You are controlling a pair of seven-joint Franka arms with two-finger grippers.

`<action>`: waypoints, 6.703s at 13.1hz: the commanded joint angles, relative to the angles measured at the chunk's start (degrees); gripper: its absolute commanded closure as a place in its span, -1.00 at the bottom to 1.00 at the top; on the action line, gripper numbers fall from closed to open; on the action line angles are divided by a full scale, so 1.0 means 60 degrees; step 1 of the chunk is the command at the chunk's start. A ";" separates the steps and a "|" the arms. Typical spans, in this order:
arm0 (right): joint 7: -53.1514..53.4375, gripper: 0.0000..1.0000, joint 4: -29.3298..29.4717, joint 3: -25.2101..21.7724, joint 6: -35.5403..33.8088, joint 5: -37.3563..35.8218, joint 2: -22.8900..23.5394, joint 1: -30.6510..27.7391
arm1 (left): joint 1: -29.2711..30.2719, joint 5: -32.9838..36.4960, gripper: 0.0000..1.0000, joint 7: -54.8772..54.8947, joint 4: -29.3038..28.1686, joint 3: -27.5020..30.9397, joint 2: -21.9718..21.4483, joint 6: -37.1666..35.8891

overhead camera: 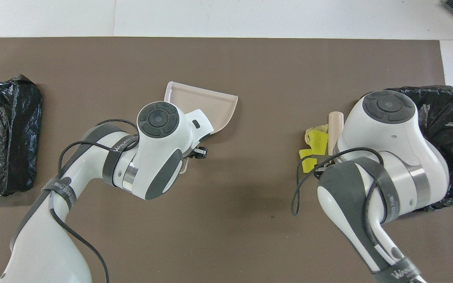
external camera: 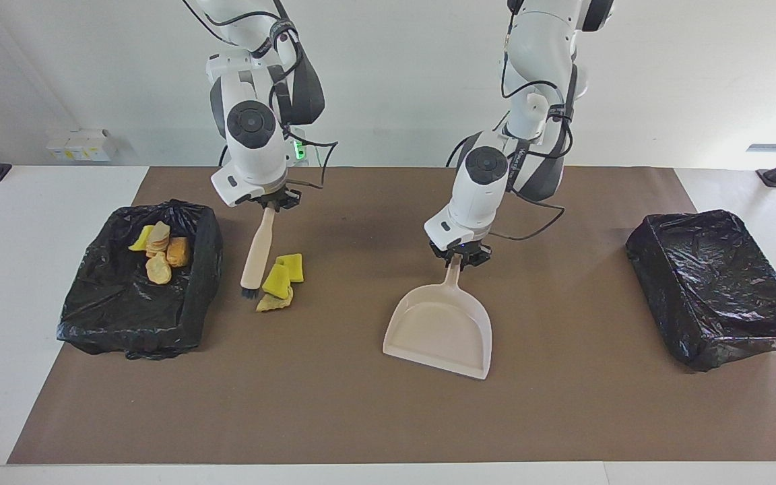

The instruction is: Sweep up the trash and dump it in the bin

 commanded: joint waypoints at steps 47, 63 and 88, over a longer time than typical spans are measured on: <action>0.1794 1.00 -0.1805 0.0251 0.3335 0.2843 0.1211 0.0445 | 0.0607 0.2732 1.00 0.9313 -0.1626 -0.0049 -0.1706 -0.0657; 0.1999 1.00 0.1109 0.0427 0.3438 0.4778 0.2837 0.2934 | 0.0547 0.2600 1.00 0.9195 -0.2389 -0.0093 -0.1428 0.1656; 0.1060 1.00 0.0773 0.0427 0.0799 0.3269 0.0990 0.2816 | 0.5979 -0.0432 1.00 1.6749 0.0672 -0.0078 -0.1428 -0.1710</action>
